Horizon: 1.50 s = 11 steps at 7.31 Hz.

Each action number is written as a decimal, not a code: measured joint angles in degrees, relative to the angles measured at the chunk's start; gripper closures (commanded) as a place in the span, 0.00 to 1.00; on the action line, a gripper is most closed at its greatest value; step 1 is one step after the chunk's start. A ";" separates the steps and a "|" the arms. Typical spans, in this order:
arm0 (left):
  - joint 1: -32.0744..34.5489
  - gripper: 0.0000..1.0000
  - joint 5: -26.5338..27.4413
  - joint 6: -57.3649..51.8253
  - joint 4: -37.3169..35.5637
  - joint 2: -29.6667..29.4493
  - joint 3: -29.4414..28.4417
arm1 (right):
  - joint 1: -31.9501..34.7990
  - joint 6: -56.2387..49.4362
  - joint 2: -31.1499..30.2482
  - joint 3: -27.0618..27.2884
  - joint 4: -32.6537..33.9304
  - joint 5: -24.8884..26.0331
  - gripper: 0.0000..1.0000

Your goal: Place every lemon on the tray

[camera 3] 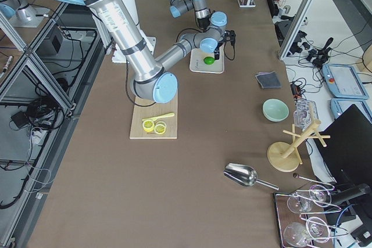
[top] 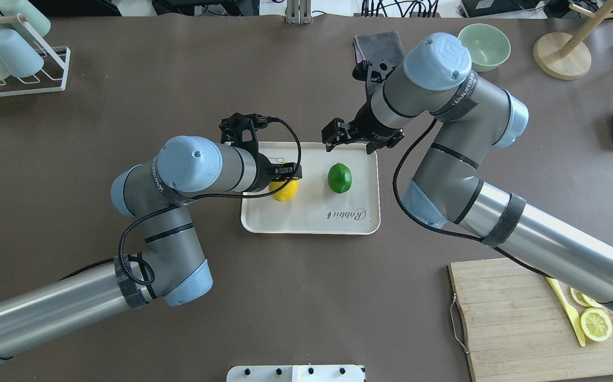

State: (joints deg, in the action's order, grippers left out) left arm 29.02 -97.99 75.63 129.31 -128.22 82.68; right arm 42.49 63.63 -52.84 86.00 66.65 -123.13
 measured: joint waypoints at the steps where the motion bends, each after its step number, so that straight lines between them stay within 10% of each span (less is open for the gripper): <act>1: -0.34 0.02 0.85 -0.40 -0.13 0.04 -0.36 | 1.43 -0.15 -0.77 1.30 0.05 -1.59 0.00; 7: 4.54 0.02 1.66 -7.31 -4.72 2.10 5.46 | 16.01 -18.25 -20.31 10.62 -0.69 -6.31 0.00; 11: 17.27 0.02 -7.92 -25.66 -6.35 20.40 20.87 | 27.17 -25.13 -28.61 10.22 -0.21 -10.37 0.00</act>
State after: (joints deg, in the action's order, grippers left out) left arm 46.29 -105.91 49.97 122.96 -107.82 103.56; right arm 69.66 38.50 -81.45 96.22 66.45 -133.50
